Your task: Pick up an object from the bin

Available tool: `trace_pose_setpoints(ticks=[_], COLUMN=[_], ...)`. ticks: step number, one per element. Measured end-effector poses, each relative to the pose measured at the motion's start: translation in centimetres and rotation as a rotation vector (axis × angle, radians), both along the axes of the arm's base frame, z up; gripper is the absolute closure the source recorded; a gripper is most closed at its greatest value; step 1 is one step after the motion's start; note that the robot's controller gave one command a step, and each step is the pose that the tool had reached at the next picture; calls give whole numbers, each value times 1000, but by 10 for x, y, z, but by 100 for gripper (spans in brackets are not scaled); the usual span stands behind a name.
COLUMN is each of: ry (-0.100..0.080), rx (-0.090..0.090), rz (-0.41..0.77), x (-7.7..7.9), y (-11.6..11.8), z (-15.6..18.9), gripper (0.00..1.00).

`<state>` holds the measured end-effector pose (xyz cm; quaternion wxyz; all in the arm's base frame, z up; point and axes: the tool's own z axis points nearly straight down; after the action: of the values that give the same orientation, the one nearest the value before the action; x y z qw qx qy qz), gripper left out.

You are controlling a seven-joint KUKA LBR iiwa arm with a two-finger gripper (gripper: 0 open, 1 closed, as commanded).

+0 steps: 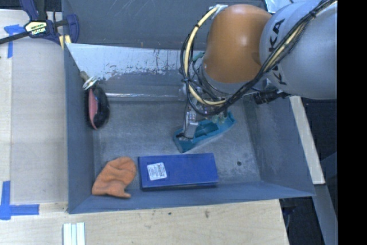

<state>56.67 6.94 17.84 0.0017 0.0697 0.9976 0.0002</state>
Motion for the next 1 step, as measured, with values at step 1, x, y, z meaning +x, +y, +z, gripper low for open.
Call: trace_pose_setpoints(ticks=[1], ry=[-2], rx=[0], rz=[117], x=[4], y=[-36], z=[-27], gripper=[0])
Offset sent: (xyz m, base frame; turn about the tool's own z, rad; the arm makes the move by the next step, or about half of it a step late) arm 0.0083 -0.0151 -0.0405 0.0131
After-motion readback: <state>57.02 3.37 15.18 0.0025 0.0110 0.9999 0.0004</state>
